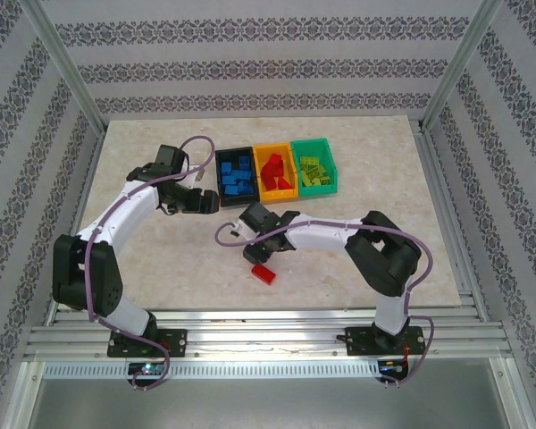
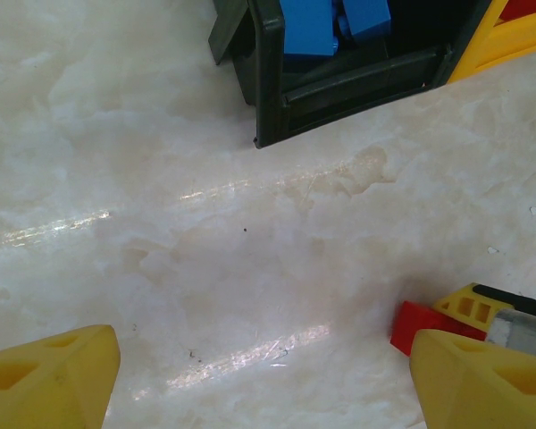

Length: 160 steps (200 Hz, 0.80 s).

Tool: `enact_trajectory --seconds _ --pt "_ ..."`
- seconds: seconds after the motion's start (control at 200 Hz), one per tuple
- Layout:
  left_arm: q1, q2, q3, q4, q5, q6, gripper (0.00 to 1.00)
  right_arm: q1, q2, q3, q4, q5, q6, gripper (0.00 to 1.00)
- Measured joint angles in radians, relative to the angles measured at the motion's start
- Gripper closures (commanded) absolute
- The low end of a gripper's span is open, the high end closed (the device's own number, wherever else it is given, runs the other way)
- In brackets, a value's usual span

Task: Sort the legos into containers by color
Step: Pick up the lego from the bottom-center of the table, then place the lego in the container.

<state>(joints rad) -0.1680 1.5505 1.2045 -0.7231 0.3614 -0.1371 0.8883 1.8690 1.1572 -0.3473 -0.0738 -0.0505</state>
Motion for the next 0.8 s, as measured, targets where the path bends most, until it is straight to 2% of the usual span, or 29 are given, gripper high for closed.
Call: enact_trajectory --seconds 0.49,0.799 --pt "0.0 0.0 0.0 0.0 0.0 0.0 0.15 -0.018 -0.144 -0.048 0.089 0.122 0.055 0.65" --pt "0.0 0.0 0.0 0.0 0.0 0.0 0.15 -0.191 -0.186 -0.029 0.188 0.068 0.157 0.63"
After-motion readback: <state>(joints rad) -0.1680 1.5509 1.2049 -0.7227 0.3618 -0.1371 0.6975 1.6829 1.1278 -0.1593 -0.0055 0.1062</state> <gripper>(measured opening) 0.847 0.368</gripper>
